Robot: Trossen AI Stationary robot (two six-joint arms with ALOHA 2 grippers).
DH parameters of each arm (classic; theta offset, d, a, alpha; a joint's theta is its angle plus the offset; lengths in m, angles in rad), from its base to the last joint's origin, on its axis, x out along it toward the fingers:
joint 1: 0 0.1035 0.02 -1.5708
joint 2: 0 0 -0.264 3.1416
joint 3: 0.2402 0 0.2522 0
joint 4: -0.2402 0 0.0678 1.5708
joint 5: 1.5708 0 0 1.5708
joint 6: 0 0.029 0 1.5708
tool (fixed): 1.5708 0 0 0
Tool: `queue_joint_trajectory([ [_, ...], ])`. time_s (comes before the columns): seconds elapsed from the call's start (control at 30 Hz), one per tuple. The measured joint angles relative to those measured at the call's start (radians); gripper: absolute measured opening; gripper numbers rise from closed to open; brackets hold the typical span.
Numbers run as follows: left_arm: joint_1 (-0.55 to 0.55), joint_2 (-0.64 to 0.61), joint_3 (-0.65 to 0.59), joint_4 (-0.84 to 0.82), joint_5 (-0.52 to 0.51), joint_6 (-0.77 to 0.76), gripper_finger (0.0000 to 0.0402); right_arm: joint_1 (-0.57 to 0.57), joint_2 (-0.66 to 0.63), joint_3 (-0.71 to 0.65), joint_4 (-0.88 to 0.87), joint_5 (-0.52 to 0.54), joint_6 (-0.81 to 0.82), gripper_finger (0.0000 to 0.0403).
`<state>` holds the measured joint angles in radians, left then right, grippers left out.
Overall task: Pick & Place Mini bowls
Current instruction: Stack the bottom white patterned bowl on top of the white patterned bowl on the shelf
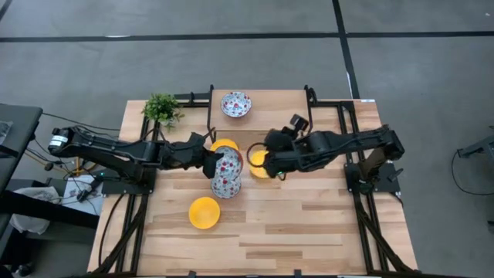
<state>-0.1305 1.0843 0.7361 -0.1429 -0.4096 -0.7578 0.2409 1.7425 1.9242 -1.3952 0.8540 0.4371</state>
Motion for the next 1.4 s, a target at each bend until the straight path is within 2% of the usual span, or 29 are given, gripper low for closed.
queue_joint_trajectory([
  [0.17, 0.056, 0.0, 0.055, -0.015, 0.016, 0.021, 0.001, 0.001, -0.129, -0.099, 0.049, -0.013, -0.063, 0.0095],
  [0.27, 0.11, 0.0, 0.083, -0.036, 0.068, 0.021, 0.001, -0.007, -0.233, -0.22, 0.143, -0.084, -0.104, 0.0095],
  [0.47, 0.206, 0.0, 0.139, -0.045, 0.121, 0.021, 0.001, -0.027, -0.476, -0.521, 0.501, -0.255, -0.25, 0.0094],
  [0.63, 0.267, 0.034, 0.234, -0.041, 0.147, 0.044, 0.001, -0.071, -0.684, -0.761, 0.772, -0.384, -0.326, 0.0094],
  [0.83, 0.333, 0.141, 0.393, -0.069, 0.17, 0.113, 0.001, -0.121, -0.889, -0.963, 0.932, -0.545, -0.352, 0.0094],
  [1.07, 0.414, 0.279, 0.585, -0.156, 0.225, 0.137, 0.001, -0.113, -1.051, -1.091, 0.97, -0.568, -0.355, 0.0094],
  [1.4, 0.522, 0.424, 0.857, -0.387, 0.253, 0.152, 0.001, -0.062, -1.236, -1.254, 1.044, -0.57, -0.361, 0.0094],
])
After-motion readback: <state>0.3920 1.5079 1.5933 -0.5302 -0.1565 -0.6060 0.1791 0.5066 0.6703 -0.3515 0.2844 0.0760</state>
